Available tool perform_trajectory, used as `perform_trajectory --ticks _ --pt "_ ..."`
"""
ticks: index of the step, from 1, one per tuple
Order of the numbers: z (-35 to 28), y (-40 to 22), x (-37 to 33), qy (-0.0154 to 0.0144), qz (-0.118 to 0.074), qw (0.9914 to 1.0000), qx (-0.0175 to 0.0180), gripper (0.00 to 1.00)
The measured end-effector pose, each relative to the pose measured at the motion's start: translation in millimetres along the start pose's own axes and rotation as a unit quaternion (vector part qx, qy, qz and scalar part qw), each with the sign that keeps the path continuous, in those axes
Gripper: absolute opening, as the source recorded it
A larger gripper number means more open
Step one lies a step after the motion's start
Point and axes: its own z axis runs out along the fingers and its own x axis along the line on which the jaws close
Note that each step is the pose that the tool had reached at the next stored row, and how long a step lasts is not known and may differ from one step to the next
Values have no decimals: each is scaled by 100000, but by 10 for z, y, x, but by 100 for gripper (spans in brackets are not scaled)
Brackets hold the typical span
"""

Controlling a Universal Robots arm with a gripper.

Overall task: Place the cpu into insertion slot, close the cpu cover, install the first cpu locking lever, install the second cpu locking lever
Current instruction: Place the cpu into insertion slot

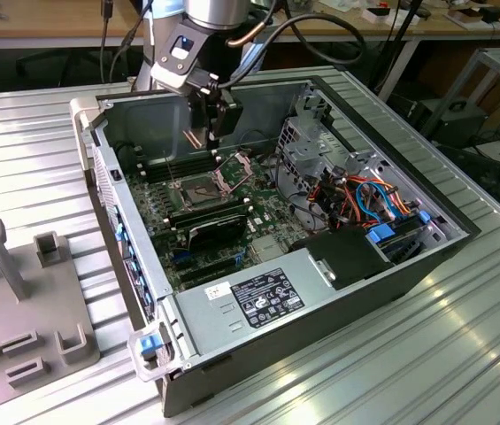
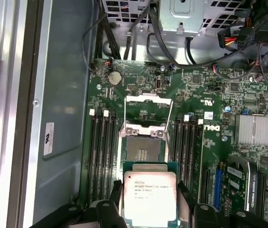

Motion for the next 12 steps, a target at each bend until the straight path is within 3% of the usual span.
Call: perform_trajectory --ticks 5,7,12 --pt "36 18 17 -74 1821 99983 13 54" --pt "56 20 28 -235 2348 99972 21 54" --pt "103 24 34 -308 2566 99967 31 54"
